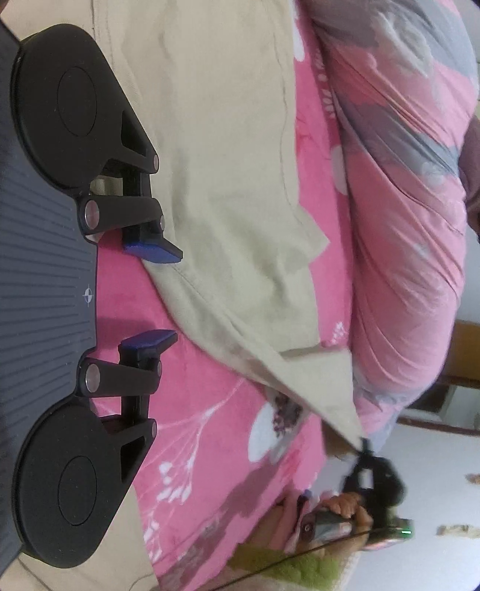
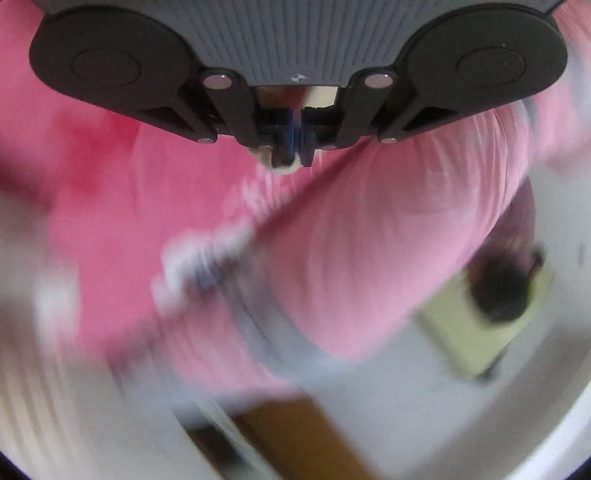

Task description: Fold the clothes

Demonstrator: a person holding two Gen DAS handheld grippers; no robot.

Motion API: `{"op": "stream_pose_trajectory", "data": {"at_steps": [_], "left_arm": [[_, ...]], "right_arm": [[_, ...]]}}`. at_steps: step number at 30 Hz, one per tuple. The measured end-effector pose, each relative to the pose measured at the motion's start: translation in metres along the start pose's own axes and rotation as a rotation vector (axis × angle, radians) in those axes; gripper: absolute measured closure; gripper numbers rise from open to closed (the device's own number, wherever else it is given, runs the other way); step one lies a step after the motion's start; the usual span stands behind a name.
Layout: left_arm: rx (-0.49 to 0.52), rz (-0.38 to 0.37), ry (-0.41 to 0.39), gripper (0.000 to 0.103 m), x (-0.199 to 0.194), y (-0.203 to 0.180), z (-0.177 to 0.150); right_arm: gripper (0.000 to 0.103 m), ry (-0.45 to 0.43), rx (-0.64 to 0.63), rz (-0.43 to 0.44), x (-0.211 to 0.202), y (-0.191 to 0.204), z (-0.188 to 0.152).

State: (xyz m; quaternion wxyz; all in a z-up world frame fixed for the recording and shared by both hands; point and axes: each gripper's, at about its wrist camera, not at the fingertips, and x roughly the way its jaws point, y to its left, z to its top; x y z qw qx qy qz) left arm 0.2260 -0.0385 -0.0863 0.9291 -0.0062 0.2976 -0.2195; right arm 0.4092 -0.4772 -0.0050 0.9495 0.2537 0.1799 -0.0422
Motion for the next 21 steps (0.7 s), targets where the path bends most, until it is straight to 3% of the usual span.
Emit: {"op": "stream_pose_trajectory", "data": {"at_steps": [3, 5, 7, 9, 11, 13, 14, 16, 21], "left_arm": [[-0.022, -0.032, -0.01, 0.064, -0.003, 0.004, -0.002], [-0.05, -0.049, 0.011, 0.064, -0.001, 0.008, -0.003], [-0.079, -0.07, 0.039, 0.064, 0.004, 0.013, -0.003], [-0.111, -0.096, 0.047, 0.064, 0.006, 0.019, -0.004], [-0.127, -0.112, 0.043, 0.064, 0.006, 0.022, -0.004], [-0.14, -0.127, 0.035, 0.064, 0.005, 0.024, -0.004], [-0.146, -0.134, 0.03, 0.064, 0.005, 0.025, -0.004], [-0.158, -0.148, 0.022, 0.064, 0.005, 0.027, -0.004], [-0.158, -0.19, -0.085, 0.064, -0.011, 0.029, -0.005]], "right_arm": [[0.1, -0.085, -0.321, -0.122, -0.033, 0.033, -0.009], [0.098, -0.057, -0.371, -0.211, -0.033, 0.025, -0.021], [0.098, 0.087, -0.279, -0.303, -0.02, -0.011, -0.032], [0.096, 0.22, 0.027, -0.347, -0.02, -0.067, -0.04], [0.096, 0.268, 0.309, -0.306, -0.032, -0.108, -0.049], [0.096, 0.262, 0.469, -0.247, -0.047, -0.13, -0.057], [0.093, 0.247, 0.519, -0.209, -0.054, -0.136, -0.06], [0.071, 0.242, 0.557, -0.196, -0.057, -0.138, -0.063], [0.068, 0.232, 0.612, -0.24, -0.049, -0.145, -0.065]]}}
